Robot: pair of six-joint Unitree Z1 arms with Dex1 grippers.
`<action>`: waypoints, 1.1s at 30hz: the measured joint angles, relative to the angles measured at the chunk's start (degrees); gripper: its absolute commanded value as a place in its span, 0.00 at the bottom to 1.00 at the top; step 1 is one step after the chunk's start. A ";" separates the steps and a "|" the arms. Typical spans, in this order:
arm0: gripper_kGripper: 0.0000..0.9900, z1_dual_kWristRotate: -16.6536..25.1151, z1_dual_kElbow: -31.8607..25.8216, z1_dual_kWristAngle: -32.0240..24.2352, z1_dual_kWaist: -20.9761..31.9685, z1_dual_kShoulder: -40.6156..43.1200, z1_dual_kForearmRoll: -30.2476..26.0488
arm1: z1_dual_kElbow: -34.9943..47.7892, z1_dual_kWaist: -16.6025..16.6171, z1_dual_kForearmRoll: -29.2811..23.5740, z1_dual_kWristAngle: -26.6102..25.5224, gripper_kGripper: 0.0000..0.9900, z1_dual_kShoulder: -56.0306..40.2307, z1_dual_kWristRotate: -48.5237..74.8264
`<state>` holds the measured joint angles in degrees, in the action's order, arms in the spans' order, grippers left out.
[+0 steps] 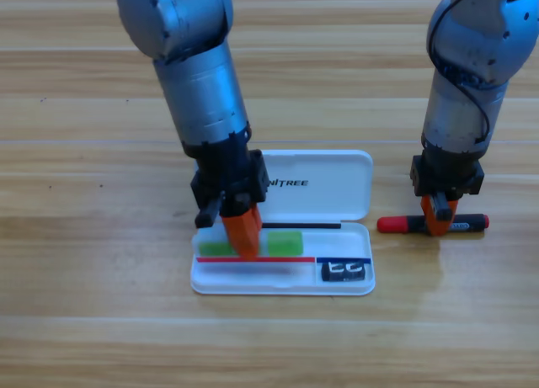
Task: Clean up eraser and pencils
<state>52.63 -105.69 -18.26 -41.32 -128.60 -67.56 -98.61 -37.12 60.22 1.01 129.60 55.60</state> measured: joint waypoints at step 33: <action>0.00 -0.12 -1.61 0.00 -0.56 -3.04 0.00 | 2.56 0.00 0.00 -0.07 0.00 -1.34 0.00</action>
<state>52.51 -107.30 -18.26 -41.88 -131.65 -67.56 -96.05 -37.12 60.22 0.94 128.27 55.60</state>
